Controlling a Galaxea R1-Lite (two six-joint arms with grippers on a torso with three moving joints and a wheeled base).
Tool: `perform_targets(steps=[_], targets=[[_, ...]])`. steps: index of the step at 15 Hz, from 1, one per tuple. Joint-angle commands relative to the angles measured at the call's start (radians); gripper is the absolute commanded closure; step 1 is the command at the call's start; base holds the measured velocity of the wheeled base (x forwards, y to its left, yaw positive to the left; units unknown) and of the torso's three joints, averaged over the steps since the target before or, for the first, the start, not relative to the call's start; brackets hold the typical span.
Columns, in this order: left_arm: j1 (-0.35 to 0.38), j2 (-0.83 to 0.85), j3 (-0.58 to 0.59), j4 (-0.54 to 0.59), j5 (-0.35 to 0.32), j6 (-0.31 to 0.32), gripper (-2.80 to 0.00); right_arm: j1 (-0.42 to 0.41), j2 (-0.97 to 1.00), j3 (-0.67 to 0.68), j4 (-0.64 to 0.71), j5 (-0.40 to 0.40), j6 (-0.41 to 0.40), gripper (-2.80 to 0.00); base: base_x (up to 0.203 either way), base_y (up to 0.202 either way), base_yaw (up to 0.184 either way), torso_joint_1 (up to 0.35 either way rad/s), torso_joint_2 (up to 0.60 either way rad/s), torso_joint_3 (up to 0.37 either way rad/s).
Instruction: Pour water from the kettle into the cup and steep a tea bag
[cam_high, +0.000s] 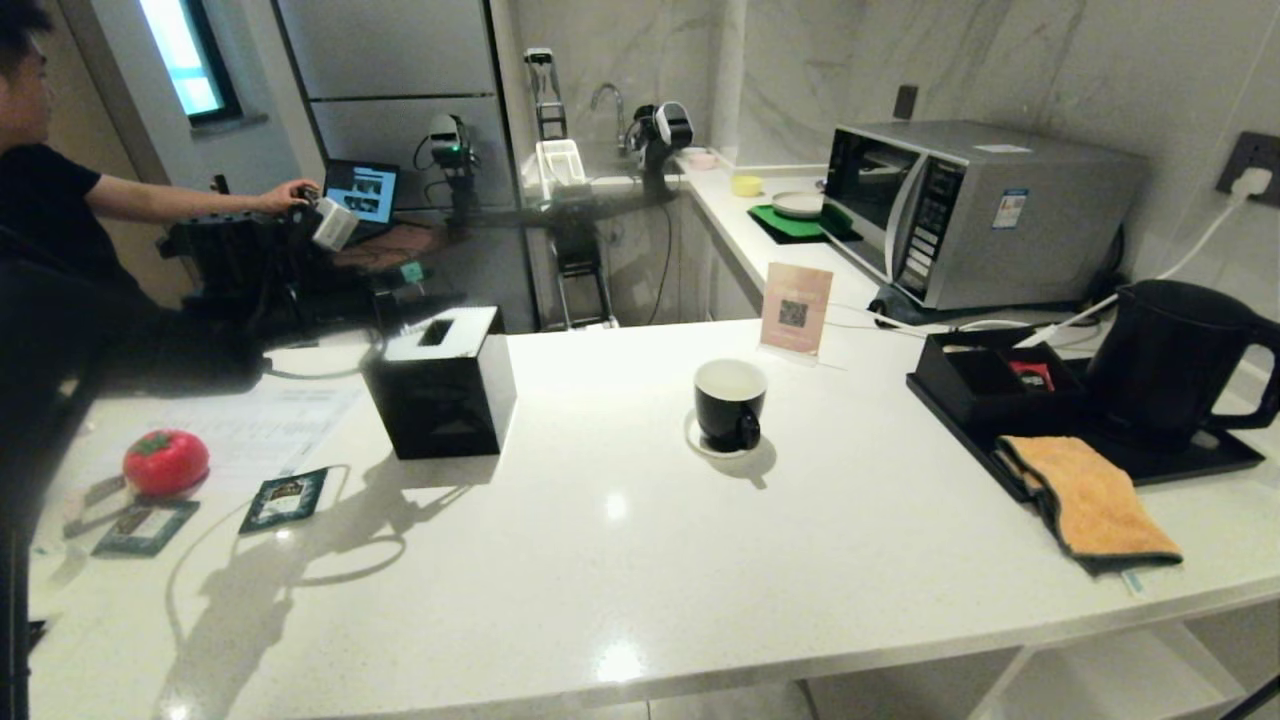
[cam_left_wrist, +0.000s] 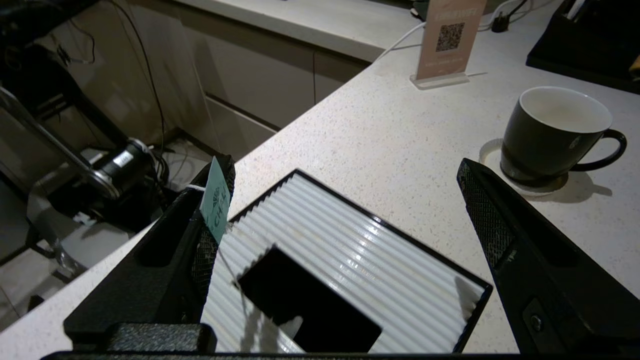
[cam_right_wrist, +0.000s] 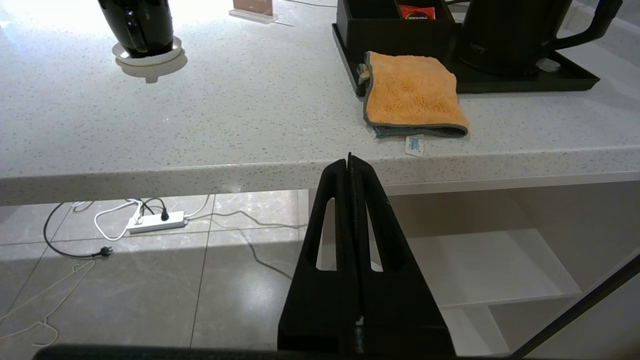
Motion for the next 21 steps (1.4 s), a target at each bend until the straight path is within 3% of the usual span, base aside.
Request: perform_targets(steps=[1, 7, 13, 18, 21], targets=[[-0.012, -0.029, -0.002, -0.004, -0.005, 0.016, -2.8, 0.0, 0.002, 0.0, 0.0, 0.0, 0.0, 0.0, 0.0, 0.0, 0.0, 0.0, 0.0, 0.0], [-0.019, -0.058, 0.011, -0.021, -0.006, 0.03, -2.8, 0.0, 0.002, 0.0, 0.0, 0.0, 0.0, 0.0, 0.0, 0.0, 0.0, 0.0, 0.0, 0.0], [-0.013, -0.104, 0.15, -0.012, 0.009, 0.012, -2.8, 0.0, 0.002, 0.0, 0.0, 0.0, 0.0, 0.0, 0.0, 0.0, 0.0, 0.0, 0.0, 0.0], [-0.013, -0.121, 0.179, 0.024, 0.068, -0.111, -2.8, 0.0, 0.002, 0.0, 0.0, 0.0, 0.0, 0.0, 0.0, 0.0, 0.0, 0.0, 0.0, 0.0], [-0.013, -0.138, 0.178, 0.035, 0.08, -0.234, -2.8, 0.0, 0.002, 0.0, 0.0, 0.0, 0.0, 0.0, 0.0, 0.0, 0.0, 0.0, 0.0, 0.0]])
